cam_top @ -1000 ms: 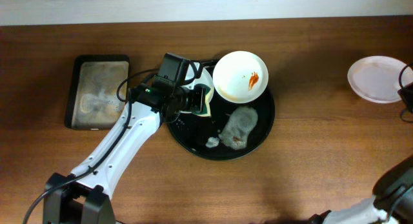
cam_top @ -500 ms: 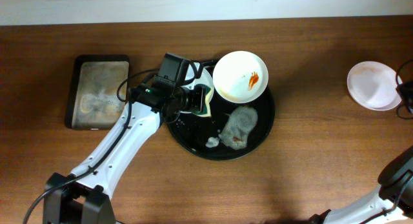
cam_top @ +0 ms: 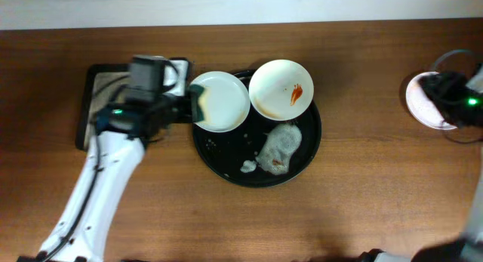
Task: Clean dirty plates on tray and stack at the side
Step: 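Dip the sponge in the black tray with the left gripper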
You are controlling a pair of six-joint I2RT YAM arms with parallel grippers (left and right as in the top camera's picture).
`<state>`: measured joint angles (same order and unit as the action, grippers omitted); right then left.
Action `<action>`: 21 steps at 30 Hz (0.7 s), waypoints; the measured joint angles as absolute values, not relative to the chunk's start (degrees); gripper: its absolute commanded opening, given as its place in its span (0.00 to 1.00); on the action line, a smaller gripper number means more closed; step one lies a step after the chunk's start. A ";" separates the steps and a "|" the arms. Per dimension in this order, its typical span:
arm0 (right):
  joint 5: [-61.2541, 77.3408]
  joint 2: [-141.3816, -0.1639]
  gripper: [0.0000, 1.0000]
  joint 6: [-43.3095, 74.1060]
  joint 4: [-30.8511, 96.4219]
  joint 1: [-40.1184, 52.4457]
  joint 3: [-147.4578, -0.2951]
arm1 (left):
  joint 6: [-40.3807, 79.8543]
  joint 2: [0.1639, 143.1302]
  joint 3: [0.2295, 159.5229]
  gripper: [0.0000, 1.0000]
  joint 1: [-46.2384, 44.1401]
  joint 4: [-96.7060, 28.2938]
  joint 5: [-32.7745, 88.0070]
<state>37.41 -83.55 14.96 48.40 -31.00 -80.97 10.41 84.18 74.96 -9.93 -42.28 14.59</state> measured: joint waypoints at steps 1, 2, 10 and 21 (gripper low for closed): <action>37.69 -81.43 0.64 14.46 50.13 -28.49 -81.17 | 9.23 83.85 74.96 0.02 -7.73 -42.87 14.57; 37.91 -79.53 0.64 14.09 51.83 -25.93 -81.30 | 8.45 83.83 74.96 0.03 -6.59 -43.16 14.31; 35.11 -76.20 0.64 10.46 61.19 -4.19 -81.41 | -0.64 84.53 74.89 0.03 6.04 -41.32 -0.99; 26.50 -76.34 0.64 9.82 62.48 9.17 -81.41 | -9.37 102.65 74.89 0.03 15.99 -31.31 -4.29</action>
